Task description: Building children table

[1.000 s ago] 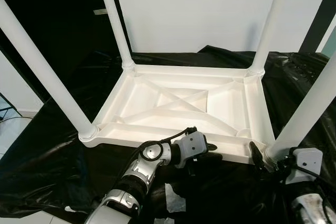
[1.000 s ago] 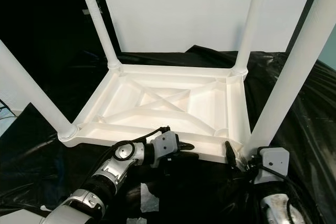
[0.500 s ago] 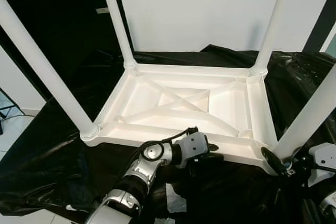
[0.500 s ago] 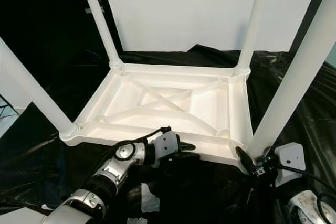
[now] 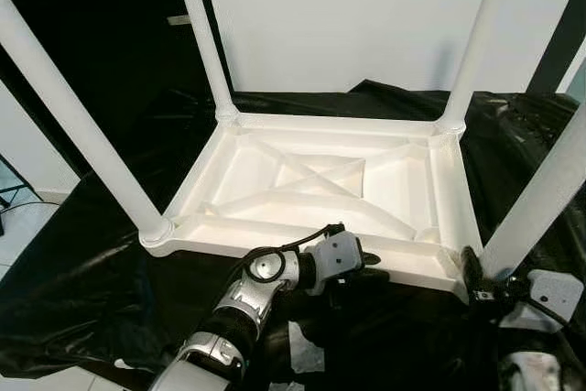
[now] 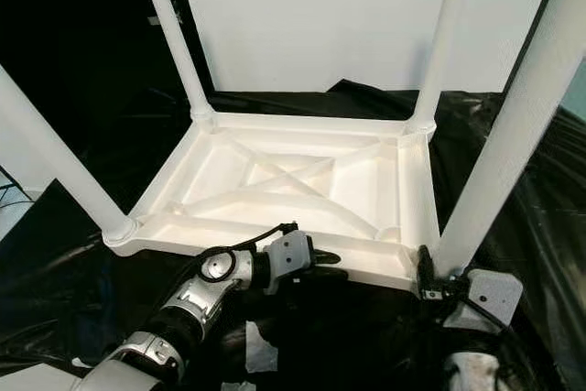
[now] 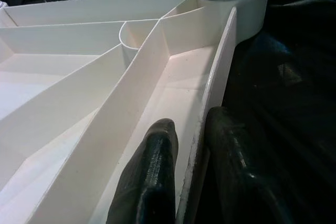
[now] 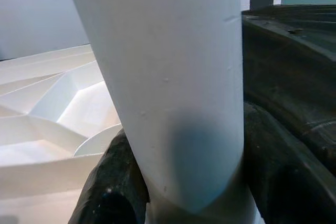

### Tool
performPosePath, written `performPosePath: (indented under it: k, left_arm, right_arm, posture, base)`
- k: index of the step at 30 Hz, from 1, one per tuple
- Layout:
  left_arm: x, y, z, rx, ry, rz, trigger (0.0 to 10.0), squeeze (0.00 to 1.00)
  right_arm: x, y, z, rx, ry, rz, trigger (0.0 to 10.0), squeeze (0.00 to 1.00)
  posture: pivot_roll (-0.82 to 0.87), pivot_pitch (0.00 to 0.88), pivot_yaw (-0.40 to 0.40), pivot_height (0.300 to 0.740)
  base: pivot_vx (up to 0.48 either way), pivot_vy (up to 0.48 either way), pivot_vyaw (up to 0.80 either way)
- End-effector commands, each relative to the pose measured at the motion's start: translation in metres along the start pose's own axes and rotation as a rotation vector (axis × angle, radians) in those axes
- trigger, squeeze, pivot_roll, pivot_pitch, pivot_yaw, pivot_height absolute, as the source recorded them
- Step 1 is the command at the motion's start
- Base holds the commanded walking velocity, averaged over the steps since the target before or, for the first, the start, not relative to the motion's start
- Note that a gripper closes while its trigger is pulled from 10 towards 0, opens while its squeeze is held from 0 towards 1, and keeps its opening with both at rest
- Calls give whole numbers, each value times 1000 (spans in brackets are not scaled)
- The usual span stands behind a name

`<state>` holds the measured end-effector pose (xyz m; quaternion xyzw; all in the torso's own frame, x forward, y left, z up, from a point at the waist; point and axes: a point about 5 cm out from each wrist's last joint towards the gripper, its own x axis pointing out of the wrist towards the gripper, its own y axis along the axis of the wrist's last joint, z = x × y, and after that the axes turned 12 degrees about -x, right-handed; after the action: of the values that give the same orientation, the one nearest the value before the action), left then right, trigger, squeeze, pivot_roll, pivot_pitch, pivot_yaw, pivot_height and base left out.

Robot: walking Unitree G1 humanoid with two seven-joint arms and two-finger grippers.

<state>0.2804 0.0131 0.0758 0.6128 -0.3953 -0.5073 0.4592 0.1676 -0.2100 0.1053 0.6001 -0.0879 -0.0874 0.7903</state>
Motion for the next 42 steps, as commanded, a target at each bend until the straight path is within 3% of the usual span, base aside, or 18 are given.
performPosePath:
  k: [1,5,6,7,8,11,12,16,17,24,30,31,32,33,37,42]
  left_arm:
    - [-3,-34,7,-109,134,-104,10000,0]
    - [-3,-34,7,-107,129,-107,10000,0]
    - [-3,-34,7,-106,129,-107,10000,0]
    - [-3,-34,7,-106,129,-107,10000,0]
    - [-3,-33,7,-105,130,-106,10000,0]
    - [-2,-33,6,-105,131,-104,10000,0]
    - [-2,-33,7,-106,132,-103,10000,0]
    - [-2,-33,8,-109,132,-103,10000,0]
    - [-2,-34,8,-111,131,-103,10000,0]
    - [-1,-33,8,-112,130,-102,10000,0]
    - [-2,-34,8,-112,130,-104,10000,0]
    - [-3,-34,8,-112,129,-105,10000,0]
    - [-3,-34,8,-112,129,-105,10000,0]
    - [-3,-35,8,-112,128,-106,10000,0]
    - [-3,-34,8,-112,128,-105,10000,0]
    - [-3,-34,8,-111,126,-105,10000,0]
  right_arm:
    - [-6,-16,-4,3,9,-99,0,0]
    - [-4,-16,-4,-26,15,-93,0,0]
    - [-3,-16,-4,-49,29,-86,3922,0]
    - [-3,-16,-4,-49,29,-86,3922,0]
    - [-2,-15,-6,-69,38,-80,10000,0]
    - [0,-14,-9,-95,71,-62,10000,0]
    - [1,-12,-11,-94,89,-51,10000,1000]
    - [7,-6,-9,-100,173,-1,10000,1000]
    - [10,-4,-6,-114,210,22,10000,0]
    - [15,3,11,-179,356,78,10000,0]
    - [11,3,18,-187,546,56,10000,0]
    - [11,2,18,-184,579,48,1137,0]
    - [11,2,18,-184,579,48,1137,0]
    - [10,3,19,-198,602,53,0,0]
    - [12,2,22,-198,589,50,0,0]
    - [15,-1,22,-171,427,31,0,0]
  posture:
    - [-127,0,69,740]
    - [-129,0,70,740]
    - [-129,0,70,740]
    - [-129,0,70,740]
    - [-129,0,69,740]
    - [-129,0,67,740]
    - [-128,0,67,740]
    - [-132,0,65,740]
    - [-134,0,66,740]
    - [-131,0,66,740]
    - [-135,0,70,740]
    - [-136,0,71,740]
    - [-136,0,71,740]
    - [-135,0,71,740]
    - [-132,0,71,740]
    - [-130,0,67,740]
  base:
    - [0,0,0]
    - [0,0,0]
    - [0,0,0]
    - [0,0,0]
    - [0,0,0]
    - [0,0,0]
    - [0,0,0]
    - [0,0,0]
    - [0,0,0]
    - [0,0,0]
    - [0,0,0]
    - [0,0,0]
    - [0,0,0]
    - [0,0,0]
    - [0,0,0]
    - [0,0,0]
